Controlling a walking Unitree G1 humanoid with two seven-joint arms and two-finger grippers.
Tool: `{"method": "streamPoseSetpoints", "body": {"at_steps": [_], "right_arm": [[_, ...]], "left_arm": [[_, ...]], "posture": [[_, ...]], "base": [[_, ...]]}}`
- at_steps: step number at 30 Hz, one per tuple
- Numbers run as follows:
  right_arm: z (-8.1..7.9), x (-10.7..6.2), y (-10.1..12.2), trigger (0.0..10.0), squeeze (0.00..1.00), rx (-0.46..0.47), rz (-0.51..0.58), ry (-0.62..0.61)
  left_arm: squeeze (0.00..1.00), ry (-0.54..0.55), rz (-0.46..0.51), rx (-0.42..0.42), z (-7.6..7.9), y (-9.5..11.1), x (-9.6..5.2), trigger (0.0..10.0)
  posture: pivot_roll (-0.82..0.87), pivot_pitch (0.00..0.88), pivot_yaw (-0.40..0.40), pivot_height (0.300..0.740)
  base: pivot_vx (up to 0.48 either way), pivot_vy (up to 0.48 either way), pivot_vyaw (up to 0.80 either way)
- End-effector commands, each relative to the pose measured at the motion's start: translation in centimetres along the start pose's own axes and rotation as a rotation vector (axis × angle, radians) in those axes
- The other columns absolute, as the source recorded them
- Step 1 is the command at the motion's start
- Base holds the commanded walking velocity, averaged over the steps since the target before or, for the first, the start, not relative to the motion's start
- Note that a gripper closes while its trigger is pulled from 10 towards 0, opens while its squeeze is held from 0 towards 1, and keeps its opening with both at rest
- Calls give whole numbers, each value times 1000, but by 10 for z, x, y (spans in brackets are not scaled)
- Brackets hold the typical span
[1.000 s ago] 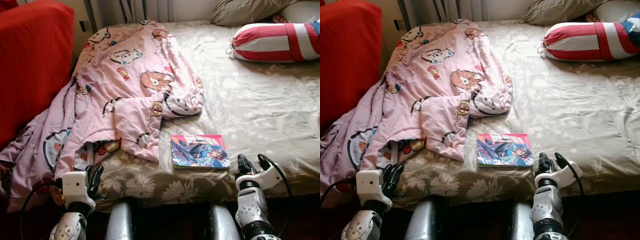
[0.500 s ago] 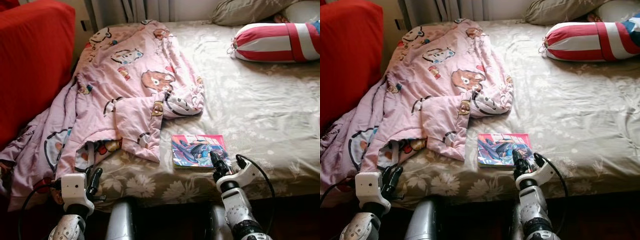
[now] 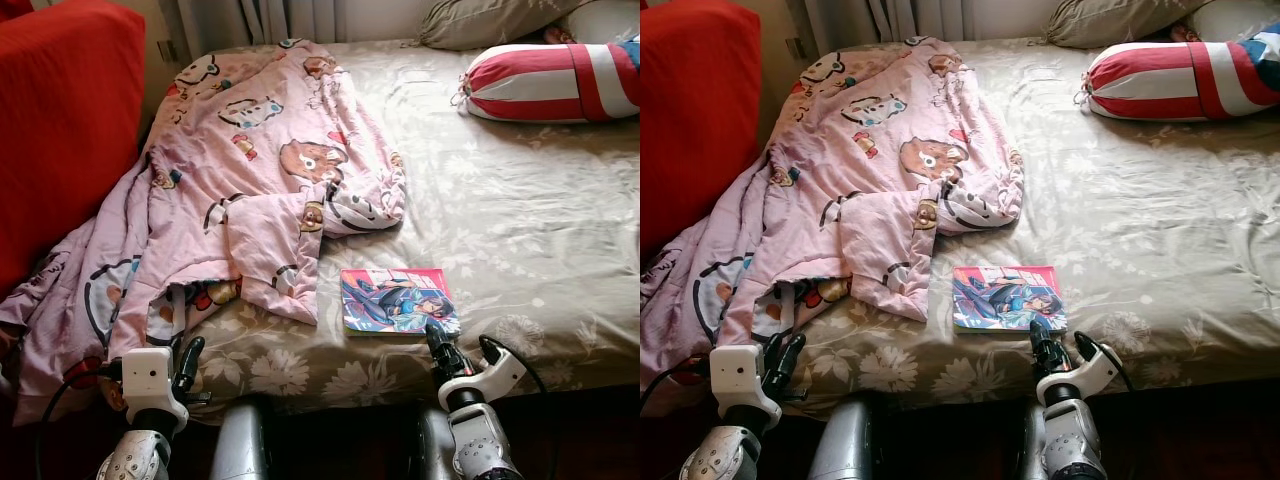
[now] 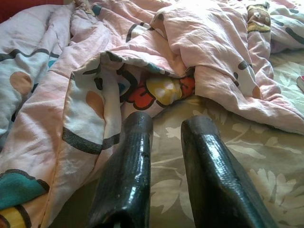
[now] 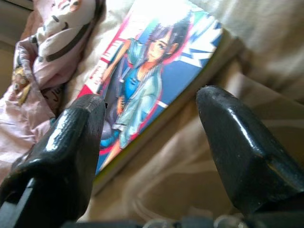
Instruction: Clean up the room
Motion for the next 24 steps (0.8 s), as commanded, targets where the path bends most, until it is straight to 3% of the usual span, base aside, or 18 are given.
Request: {"method": "streamPoseSetpoints", "body": {"at_steps": [1,17,24], "right_arm": [[1,1,-4,10000,0,17,-19,-13],[9,3,-1,10000,0,59,-14,-91],[2,8,1,10000,0,70,-13,-71]], "left_arm": [[0,1,0,28,-3,1,-2,10000],[0,-3,-11,46,-10,3,-11,10000],[0,-10,-15,50,-10,3,-13,10000]], "posture": [[199,104,32,552],[230,137,53,552],[232,145,60,552]], "base": [[0,0,0],[0,0,0],[0,0,0]]}}
Point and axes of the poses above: a point about 5 cm out from each wrist's last joint towards the gripper, its own x axis pointing out of the wrist towards the gripper, its own y axis along the axis of the wrist's last joint, z = x × y, the point moved 2 cm from there along x, pointing out of the wrist towards the gripper, and after that the axes turned 12 degrees about x, right-handed, at the moved point
